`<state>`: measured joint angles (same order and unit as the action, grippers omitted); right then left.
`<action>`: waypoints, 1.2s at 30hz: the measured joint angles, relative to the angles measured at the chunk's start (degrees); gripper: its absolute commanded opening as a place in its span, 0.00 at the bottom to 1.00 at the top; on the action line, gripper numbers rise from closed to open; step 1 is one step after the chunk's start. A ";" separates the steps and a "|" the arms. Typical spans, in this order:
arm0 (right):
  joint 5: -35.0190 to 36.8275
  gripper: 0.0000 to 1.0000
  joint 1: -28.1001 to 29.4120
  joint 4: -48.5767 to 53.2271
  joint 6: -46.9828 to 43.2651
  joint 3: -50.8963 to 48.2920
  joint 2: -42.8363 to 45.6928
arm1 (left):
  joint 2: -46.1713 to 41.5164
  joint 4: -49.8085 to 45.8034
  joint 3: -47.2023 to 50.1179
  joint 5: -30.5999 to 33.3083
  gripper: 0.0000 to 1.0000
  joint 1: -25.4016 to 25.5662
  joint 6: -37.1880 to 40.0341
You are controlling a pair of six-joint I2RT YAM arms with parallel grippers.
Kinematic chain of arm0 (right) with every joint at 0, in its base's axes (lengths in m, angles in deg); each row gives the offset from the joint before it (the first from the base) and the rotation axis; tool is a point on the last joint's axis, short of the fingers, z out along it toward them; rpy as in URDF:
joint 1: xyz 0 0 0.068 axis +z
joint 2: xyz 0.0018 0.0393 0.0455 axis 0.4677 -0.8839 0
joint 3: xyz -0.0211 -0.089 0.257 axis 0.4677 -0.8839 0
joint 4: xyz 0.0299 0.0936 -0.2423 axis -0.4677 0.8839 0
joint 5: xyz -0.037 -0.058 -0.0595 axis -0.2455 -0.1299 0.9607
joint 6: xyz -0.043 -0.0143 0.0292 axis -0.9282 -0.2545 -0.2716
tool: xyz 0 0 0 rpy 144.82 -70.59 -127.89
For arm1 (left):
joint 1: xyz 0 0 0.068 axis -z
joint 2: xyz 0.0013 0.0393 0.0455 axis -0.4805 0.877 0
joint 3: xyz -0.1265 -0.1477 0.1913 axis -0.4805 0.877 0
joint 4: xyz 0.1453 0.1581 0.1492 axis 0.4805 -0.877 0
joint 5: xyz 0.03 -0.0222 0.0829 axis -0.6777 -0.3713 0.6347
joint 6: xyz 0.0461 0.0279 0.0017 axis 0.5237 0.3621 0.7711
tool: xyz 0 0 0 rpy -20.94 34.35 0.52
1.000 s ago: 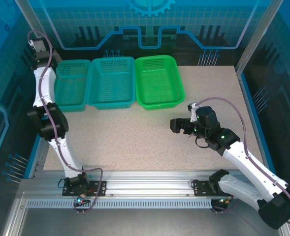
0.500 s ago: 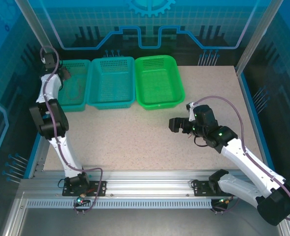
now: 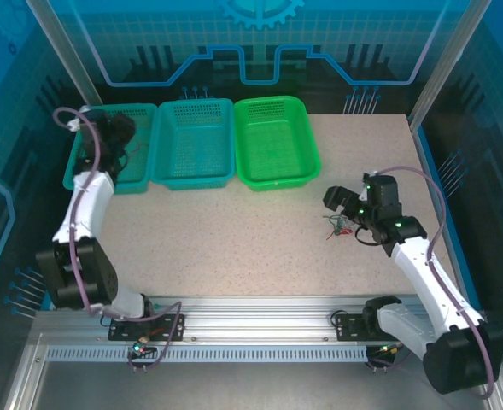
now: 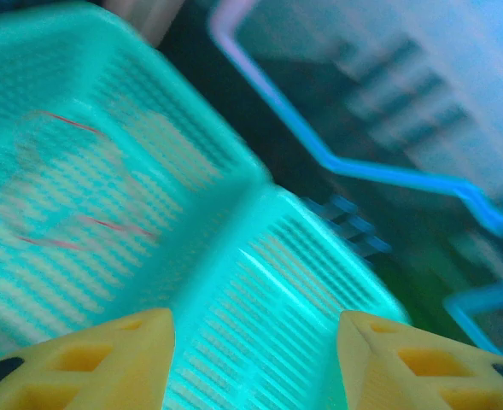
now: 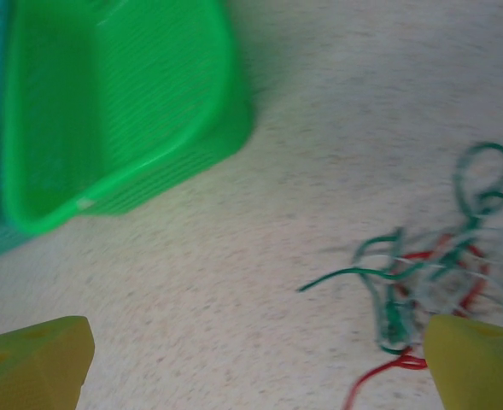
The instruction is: Untangle the cables
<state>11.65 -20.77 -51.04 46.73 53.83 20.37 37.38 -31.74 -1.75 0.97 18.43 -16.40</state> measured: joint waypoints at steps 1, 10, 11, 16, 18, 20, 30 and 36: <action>-0.24 1.00 -2.27 0.02 0.39 -0.66 -0.96 | -1.51 1.40 1.73 -1.20 0.54 3.78 -0.72; -2.45 0.87 -9.94 -1.25 1.81 -1.79 -15.80 | -2.19 3.98 7.96 -11.06 0.54 34.91 5.57; -3.13 0.80 -10.16 -1.84 1.88 -1.79 -17.99 | -1.66 3.98 7.69 -12.31 0.54 37.55 7.63; -7.43 0.48 -10.23 -5.16 2.12 -1.84 -26.60 | 5.97 3.19 2.14 -20.00 0.54 49.48 18.86; -8.24 0.29 -10.23 -6.34 2.32 -1.84 -27.17 | 10.56 2.25 -1.14 -21.70 0.55 52.41 21.88; -8.96 0.12 -10.21 -7.39 2.01 -1.81 -27.06 | 15.45 1.70 -4.07 -22.67 0.56 54.66 23.87; -10.56 0.00 -10.14 -8.11 1.70 -1.84 -25.49 | 32.39 4.17 -8.85 -28.83 0.57 56.72 24.83; -11.06 0.00 -9.60 -7.63 1.79 -1.84 -23.43 | 37.48 6.54 -12.44 -31.23 0.56 56.70 24.79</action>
<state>0.59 -30.36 -58.67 48.53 51.99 -3.06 74.87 -25.21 -14.18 -30.26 75.13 8.38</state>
